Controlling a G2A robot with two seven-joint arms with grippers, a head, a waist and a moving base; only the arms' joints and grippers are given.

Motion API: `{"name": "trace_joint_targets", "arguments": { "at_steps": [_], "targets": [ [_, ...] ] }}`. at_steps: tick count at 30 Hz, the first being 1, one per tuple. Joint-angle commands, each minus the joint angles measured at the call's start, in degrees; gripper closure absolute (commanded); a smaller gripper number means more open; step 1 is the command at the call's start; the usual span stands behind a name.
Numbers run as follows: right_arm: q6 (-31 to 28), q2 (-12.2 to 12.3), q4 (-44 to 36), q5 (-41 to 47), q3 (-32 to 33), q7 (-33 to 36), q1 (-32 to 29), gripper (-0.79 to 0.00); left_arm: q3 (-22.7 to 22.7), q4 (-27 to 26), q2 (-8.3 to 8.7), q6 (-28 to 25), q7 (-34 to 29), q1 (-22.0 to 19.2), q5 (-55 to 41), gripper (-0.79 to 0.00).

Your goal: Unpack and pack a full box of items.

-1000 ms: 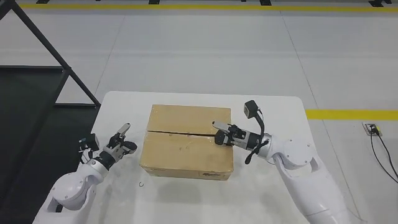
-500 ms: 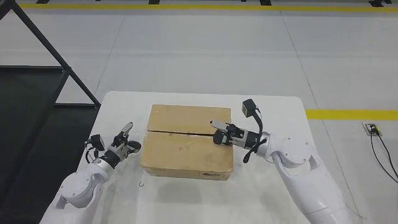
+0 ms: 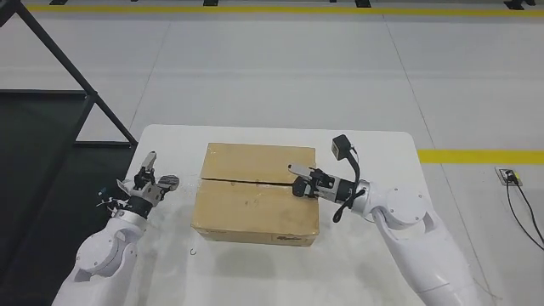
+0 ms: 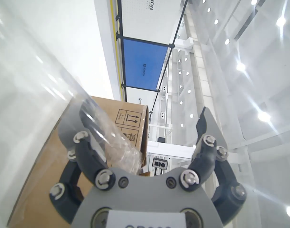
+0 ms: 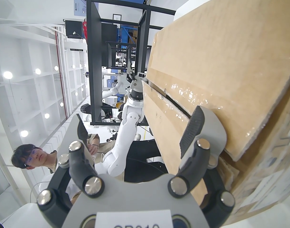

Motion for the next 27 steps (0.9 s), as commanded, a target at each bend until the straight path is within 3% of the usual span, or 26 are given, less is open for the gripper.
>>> {"name": "trace_joint_targets", "arguments": {
  "at_steps": [1,18,27],
  "targets": [
    [0.29,0.00,0.32,0.04,-0.05,-0.24,0.24,-0.785,-1.15,-0.91,0.06,-0.19,0.58,0.46,-0.36,-0.785],
    [1.46,0.18,0.97,0.86,0.22,-2.24,0.60,-0.785,-7.41,-6.28,0.20,-0.41,1.16,2.40,-3.70,-0.785],
    [3.72,0.48,0.57,1.11,0.67,-1.83,0.53,-0.785,-11.46,-13.28,0.30,-1.25,1.77,5.40,-5.12,-0.785]
  ]
}}
